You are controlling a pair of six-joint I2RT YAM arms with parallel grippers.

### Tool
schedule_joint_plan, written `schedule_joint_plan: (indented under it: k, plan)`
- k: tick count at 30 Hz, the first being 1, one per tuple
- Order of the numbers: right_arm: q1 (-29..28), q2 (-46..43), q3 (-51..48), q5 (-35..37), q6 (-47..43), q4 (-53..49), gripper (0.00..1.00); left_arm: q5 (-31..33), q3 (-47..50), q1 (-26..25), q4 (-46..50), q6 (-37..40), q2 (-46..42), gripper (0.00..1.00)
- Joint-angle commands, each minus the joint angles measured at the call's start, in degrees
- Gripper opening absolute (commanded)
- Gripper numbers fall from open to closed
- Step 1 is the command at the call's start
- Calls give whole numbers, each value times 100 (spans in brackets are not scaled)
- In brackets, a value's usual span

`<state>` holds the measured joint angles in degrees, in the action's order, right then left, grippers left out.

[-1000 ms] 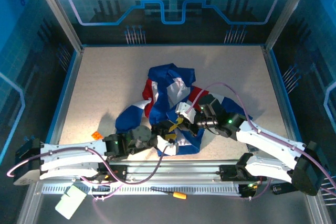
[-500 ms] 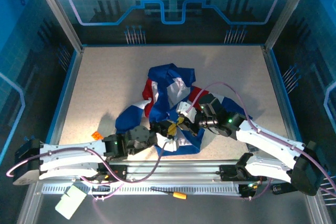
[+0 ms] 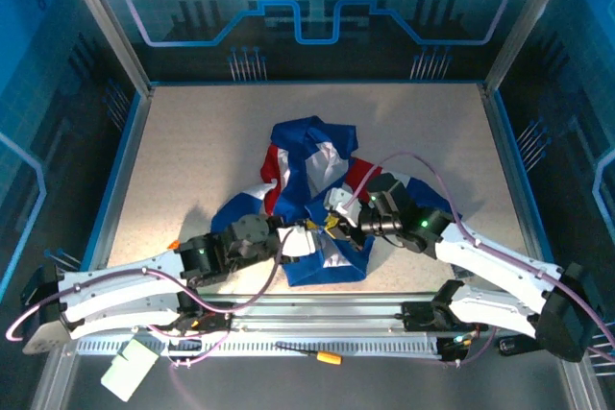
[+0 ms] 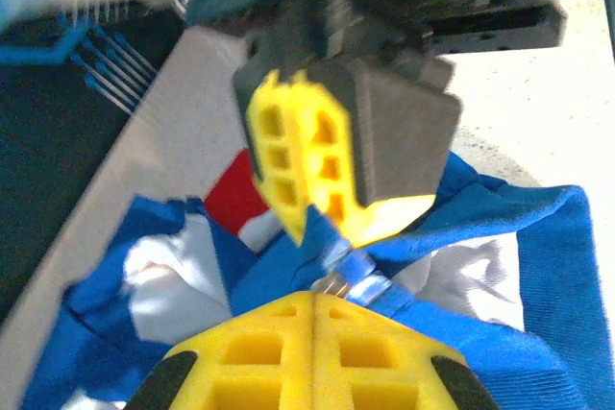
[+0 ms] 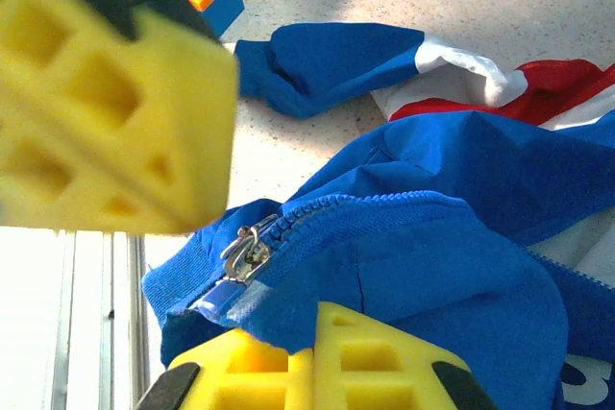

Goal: Zip up the jacket

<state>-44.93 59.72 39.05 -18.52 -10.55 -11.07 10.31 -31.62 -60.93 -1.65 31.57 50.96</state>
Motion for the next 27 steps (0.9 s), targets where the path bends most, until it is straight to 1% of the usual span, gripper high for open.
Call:
schedule_joint_plan:
  k: [1,2,3,4,5,7,10,14,16,23,27]
  plan:
    - [6,-208,-146,-92,-211,201,0,-906,-196,365,191,-1047,-108,0]
    - [5,-232,-169,-77,-221,197,0,-1064,-194,482,172,-1206,-125,0]
    - [2,-254,-187,-64,-237,178,0,-1198,-164,593,148,-1376,-145,5]
    - [4,-267,-200,-51,-237,160,0,-1316,-117,705,104,-1528,-177,17]
    - [10,-284,-206,-40,-246,141,0,-1478,-57,833,70,-1685,-227,26]
    - [1,-320,-265,-28,-254,155,0,-1785,117,1078,-63,-2030,-325,39]
    - [6,-361,-323,-39,-277,206,0,-2274,302,1288,-112,-2180,-338,46]
    - [2,-364,-339,-84,-314,198,0,-2761,394,1293,-86,-1849,-220,46]
    - [10,-374,-327,-90,-334,177,0,-2866,375,1286,-76,-1733,-93,46]
    - [16,-460,-354,-68,-367,187,0,-2618,358,1093,-380,-1692,415,46]
    - [17,-497,-349,-57,-411,127,0,-2471,379,1083,-590,-1755,538,51]
